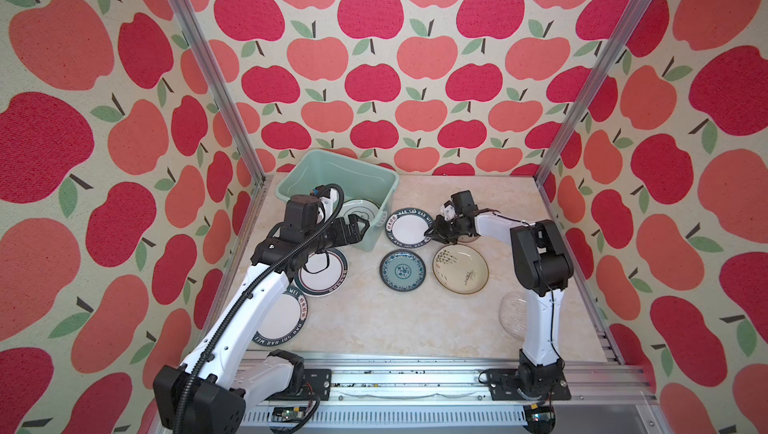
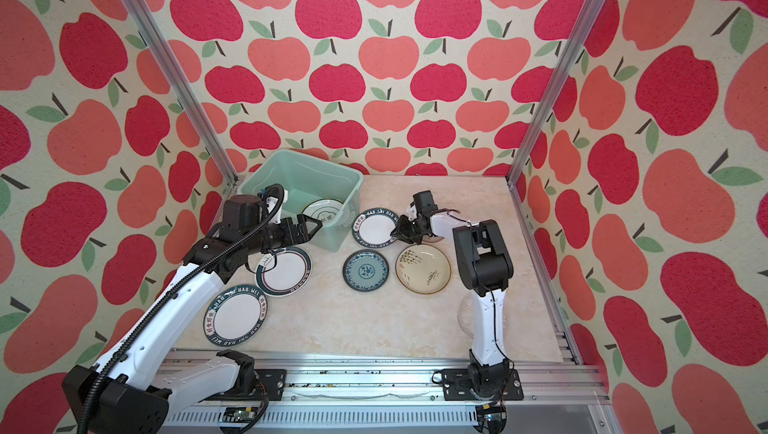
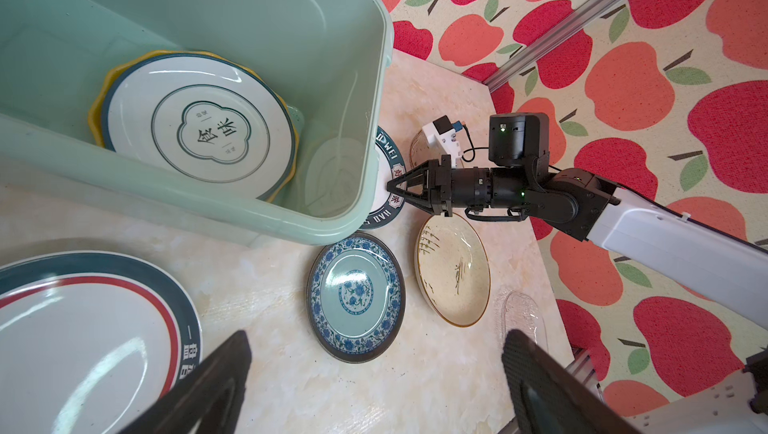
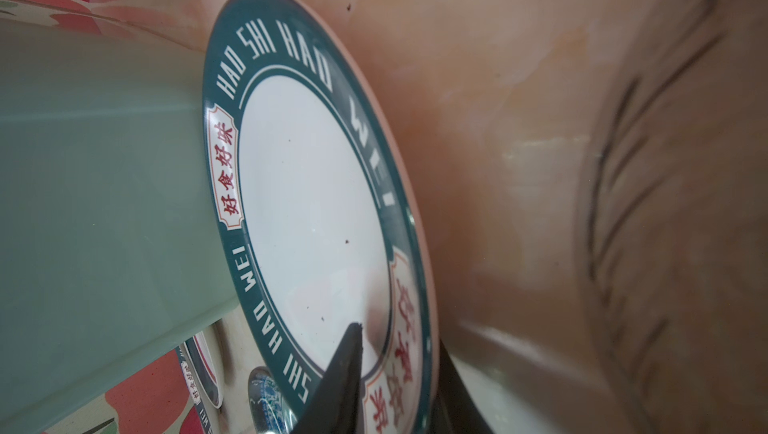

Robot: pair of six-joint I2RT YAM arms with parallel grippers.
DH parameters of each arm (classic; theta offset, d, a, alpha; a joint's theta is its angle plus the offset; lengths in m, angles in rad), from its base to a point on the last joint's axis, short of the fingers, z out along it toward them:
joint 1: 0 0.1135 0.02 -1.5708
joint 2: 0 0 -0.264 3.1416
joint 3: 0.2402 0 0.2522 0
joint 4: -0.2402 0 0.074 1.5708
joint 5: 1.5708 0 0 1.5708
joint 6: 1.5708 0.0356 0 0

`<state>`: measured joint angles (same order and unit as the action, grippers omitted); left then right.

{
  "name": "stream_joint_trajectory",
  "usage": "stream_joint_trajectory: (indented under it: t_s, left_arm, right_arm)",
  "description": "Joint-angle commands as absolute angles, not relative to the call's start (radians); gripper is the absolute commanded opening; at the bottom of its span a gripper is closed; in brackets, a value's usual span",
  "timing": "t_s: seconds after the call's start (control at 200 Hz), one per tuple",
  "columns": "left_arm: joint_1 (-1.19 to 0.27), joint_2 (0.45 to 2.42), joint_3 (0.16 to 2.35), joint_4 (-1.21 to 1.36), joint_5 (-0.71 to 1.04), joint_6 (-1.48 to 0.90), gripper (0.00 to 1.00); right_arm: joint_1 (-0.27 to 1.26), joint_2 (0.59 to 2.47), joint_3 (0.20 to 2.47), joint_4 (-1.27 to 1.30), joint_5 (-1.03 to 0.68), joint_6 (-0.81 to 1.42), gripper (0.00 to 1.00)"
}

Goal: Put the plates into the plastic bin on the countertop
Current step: 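Grasp the rim of the teal-lettered plate with the right gripper, then lift the teal-lettered plate upright with the right gripper while the left gripper approaches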

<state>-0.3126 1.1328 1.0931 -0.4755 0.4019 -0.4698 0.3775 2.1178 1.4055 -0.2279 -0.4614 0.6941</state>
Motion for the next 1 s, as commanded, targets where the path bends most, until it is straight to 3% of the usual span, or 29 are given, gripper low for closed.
stream_joint_trajectory:
  t_s: [0.0,0.27,0.515,0.996]
  left_arm:
    - [-0.321,1.139,1.127,-0.493,0.417,-0.460,0.97]
    - [-0.330,1.143,1.129,-0.494,0.413,-0.472,0.97]
    - [-0.342,1.129,1.128,-0.489,0.406,-0.490,0.97]
    - [-0.363,1.092,1.146,-0.535,0.537,-0.539,0.97]
  right_arm:
    - [0.382,2.096,1.383,-0.192,-0.484,0.707,0.22]
    - [0.374,2.064,1.379,-0.190,-0.499,0.713,0.10]
    - [0.352,1.965,1.346,-0.187,-0.518,0.735,0.08]
    - [0.341,1.519,1.183,-0.290,-0.558,0.718,0.08]
